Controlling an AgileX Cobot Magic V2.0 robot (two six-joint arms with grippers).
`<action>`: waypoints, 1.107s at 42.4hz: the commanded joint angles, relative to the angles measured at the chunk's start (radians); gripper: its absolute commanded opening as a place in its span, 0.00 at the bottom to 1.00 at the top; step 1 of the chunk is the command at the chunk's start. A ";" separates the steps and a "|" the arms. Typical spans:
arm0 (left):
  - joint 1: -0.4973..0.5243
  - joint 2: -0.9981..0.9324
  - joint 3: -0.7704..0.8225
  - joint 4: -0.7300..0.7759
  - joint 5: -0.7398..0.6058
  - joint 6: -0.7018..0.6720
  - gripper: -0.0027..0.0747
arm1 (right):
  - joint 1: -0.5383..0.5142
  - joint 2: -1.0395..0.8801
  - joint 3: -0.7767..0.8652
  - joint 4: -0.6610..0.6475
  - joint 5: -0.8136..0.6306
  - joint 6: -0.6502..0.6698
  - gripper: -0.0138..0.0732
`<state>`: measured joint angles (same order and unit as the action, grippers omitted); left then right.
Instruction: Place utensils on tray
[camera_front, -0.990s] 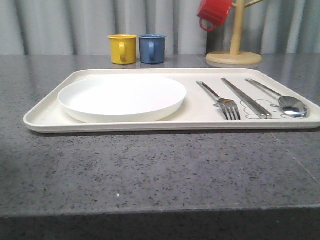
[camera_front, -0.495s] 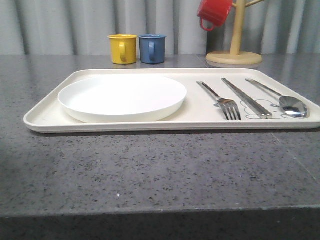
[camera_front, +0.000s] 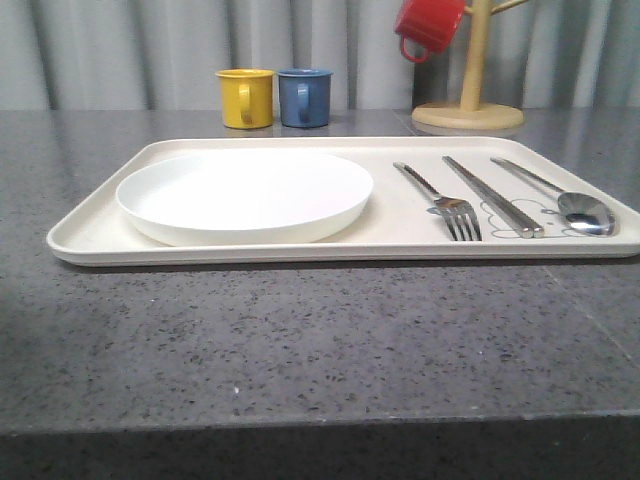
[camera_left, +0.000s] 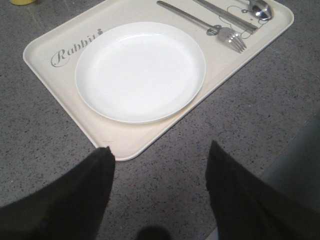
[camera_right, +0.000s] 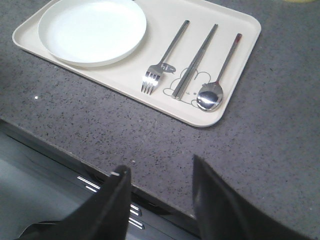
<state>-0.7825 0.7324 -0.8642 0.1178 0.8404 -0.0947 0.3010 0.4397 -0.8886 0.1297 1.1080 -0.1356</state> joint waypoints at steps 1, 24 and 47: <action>-0.009 0.002 -0.026 -0.019 -0.088 -0.008 0.56 | 0.000 0.007 -0.019 0.012 -0.067 -0.006 0.54; -0.009 0.002 -0.026 -0.024 -0.090 -0.008 0.12 | 0.000 0.007 -0.019 0.012 -0.044 -0.006 0.15; -0.009 0.002 -0.026 -0.024 -0.092 0.042 0.01 | 0.000 0.007 -0.019 0.012 -0.041 -0.006 0.08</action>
<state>-0.7825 0.7324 -0.8642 0.0996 0.8218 -0.0544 0.3010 0.4397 -0.8886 0.1297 1.1251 -0.1356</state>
